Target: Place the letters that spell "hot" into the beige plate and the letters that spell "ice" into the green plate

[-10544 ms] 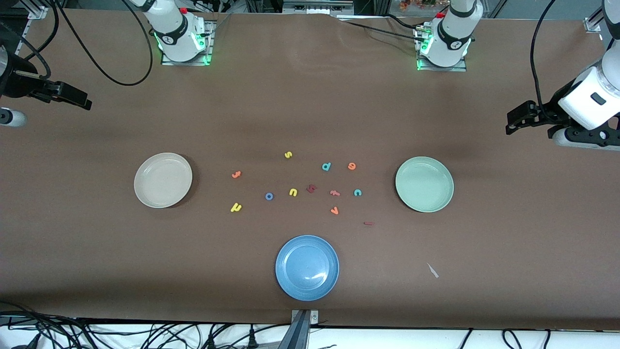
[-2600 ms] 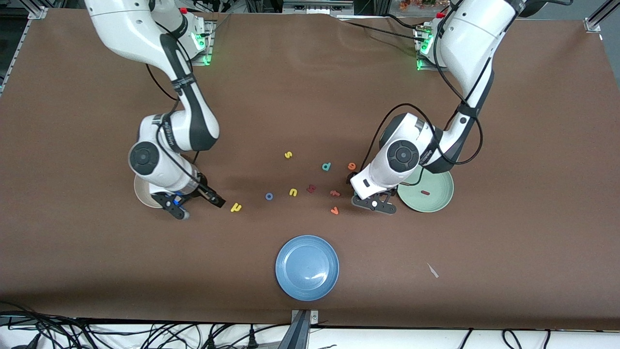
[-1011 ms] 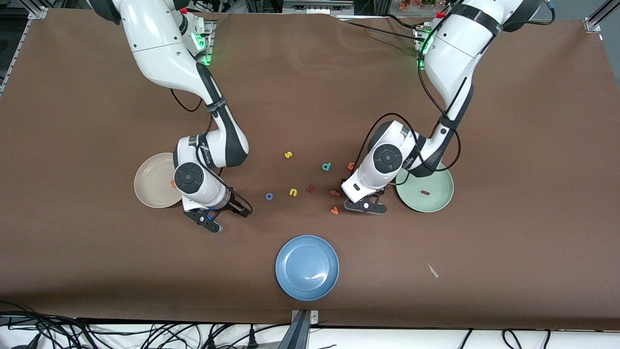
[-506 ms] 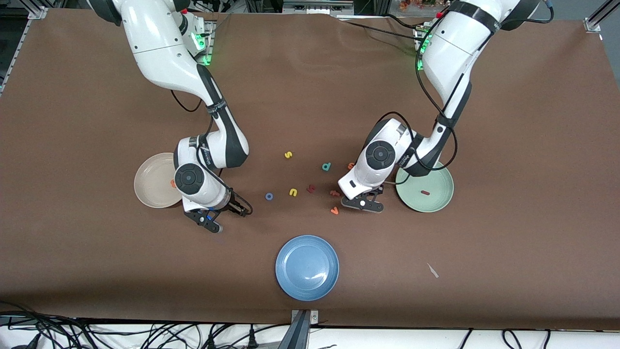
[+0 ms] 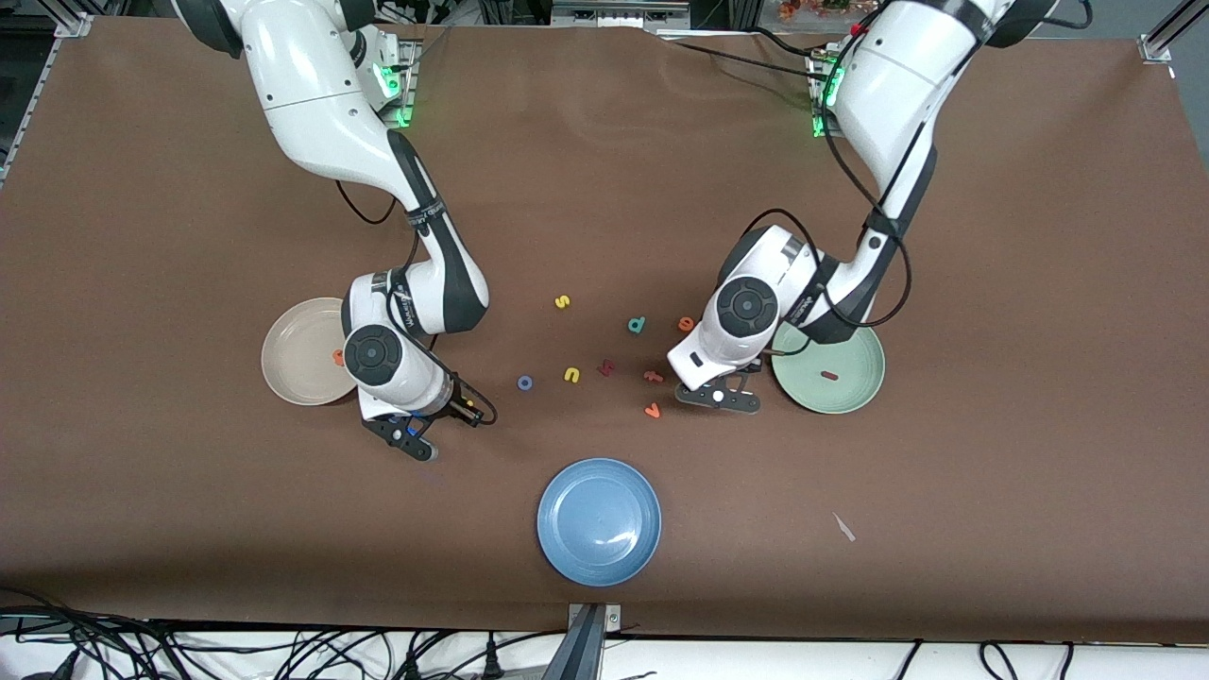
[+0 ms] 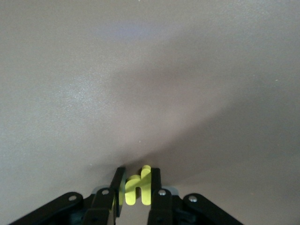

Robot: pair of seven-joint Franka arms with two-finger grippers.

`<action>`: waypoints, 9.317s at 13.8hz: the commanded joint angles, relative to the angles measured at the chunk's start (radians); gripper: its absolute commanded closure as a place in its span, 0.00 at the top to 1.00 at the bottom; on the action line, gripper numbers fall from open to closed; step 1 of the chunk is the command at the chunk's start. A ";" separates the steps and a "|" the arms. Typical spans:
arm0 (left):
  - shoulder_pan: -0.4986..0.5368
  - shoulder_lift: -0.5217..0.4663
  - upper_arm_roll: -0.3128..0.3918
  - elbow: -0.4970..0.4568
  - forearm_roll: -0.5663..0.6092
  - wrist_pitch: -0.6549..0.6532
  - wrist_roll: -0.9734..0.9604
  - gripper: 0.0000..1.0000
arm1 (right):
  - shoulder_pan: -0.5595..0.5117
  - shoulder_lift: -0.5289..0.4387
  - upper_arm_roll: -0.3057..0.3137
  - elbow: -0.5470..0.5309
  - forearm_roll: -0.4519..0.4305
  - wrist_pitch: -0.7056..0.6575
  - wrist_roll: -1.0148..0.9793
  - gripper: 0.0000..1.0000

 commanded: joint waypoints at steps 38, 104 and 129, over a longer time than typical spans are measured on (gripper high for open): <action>-0.016 -0.002 -0.014 -0.081 -0.285 0.048 -0.648 0.92 | 0.119 -0.205 -0.022 -0.235 0.017 0.045 0.038 1.00; 0.358 -0.348 0.021 0.117 -0.045 -0.357 0.460 1.00 | 0.113 -0.504 -0.329 -0.614 -0.011 -0.002 -0.665 1.00; 0.364 -0.682 0.103 0.060 -0.097 -0.652 0.562 1.00 | -0.538 -0.861 0.244 -0.288 -0.251 -0.559 -0.681 1.00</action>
